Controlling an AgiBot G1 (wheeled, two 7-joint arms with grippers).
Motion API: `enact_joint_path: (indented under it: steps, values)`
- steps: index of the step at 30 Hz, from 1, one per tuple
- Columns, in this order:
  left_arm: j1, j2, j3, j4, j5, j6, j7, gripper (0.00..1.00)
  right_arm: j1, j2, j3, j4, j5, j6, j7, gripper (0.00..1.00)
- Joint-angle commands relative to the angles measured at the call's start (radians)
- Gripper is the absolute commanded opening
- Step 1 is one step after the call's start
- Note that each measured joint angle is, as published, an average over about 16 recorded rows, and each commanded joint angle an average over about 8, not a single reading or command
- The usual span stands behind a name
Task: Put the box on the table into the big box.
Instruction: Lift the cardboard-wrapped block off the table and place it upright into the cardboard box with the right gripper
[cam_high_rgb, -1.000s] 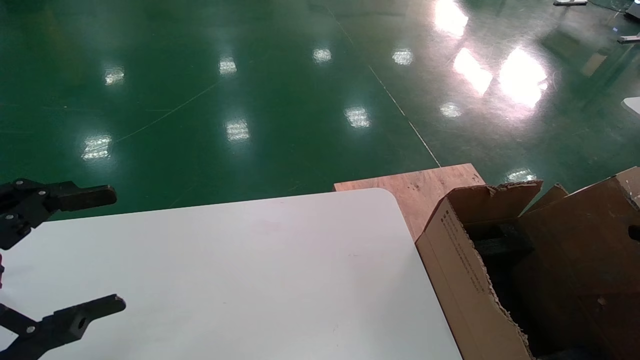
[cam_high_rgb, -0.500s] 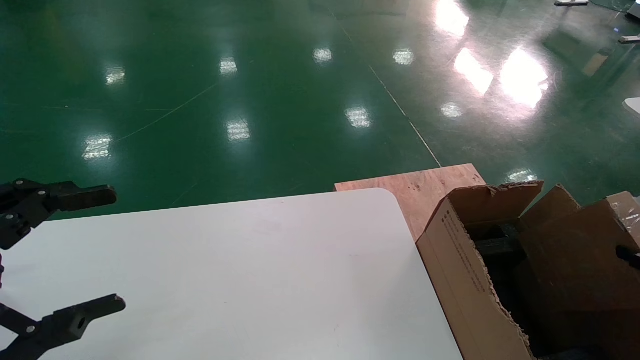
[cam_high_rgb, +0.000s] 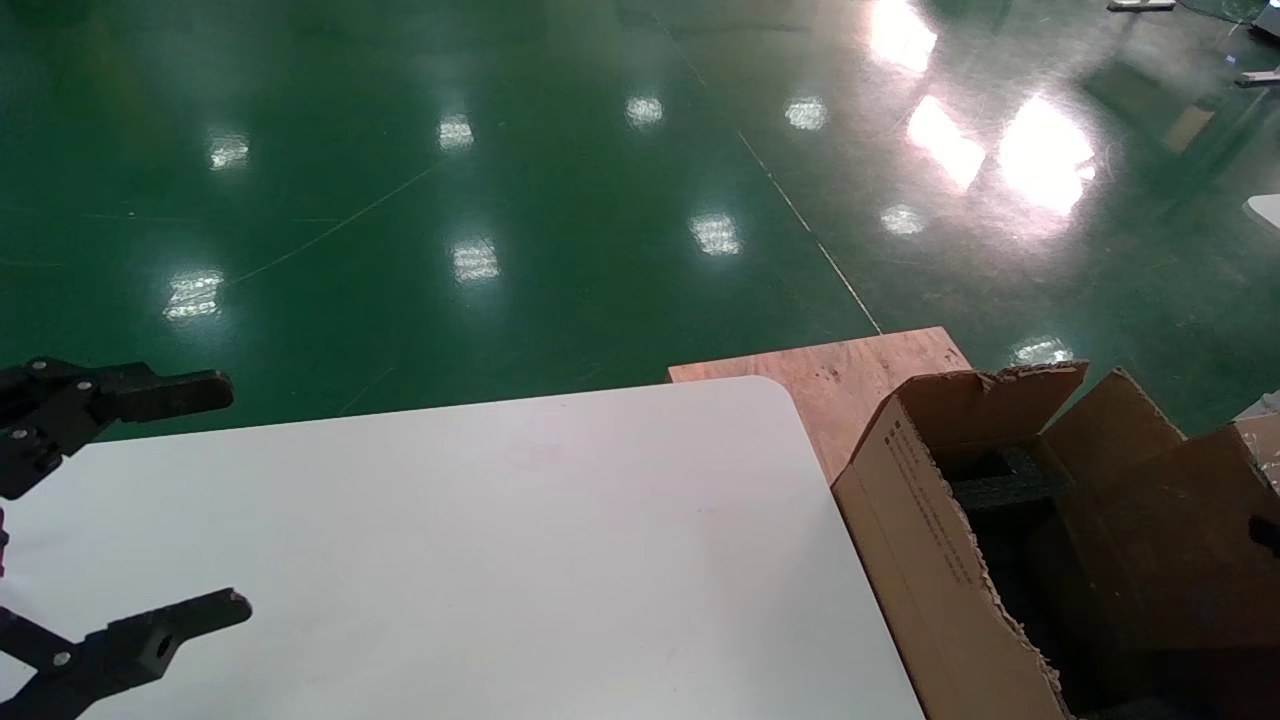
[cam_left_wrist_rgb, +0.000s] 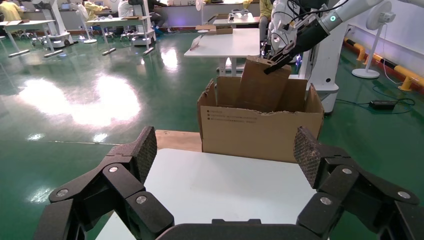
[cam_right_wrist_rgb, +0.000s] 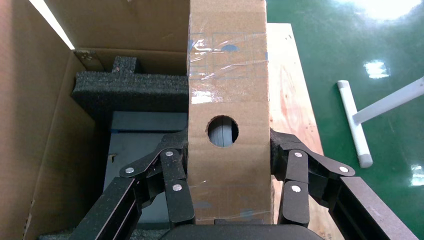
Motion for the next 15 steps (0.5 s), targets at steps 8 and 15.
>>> enact_joint_path:
  steps: [8, 15]
  values:
    - [0.0, 0.0, 0.0, 0.0, 0.0, 0.0, 0.0, 1.0, 0.026, -0.026, -0.074, -0.056, 0.007, 0.005, -0.036, 0.0]
    - [0.0, 0.0, 0.0, 0.0, 0.0, 0.0, 0.0, 1.0, 0.063, -0.051, -0.147, -0.096, 0.027, 0.024, -0.054, 0.0]
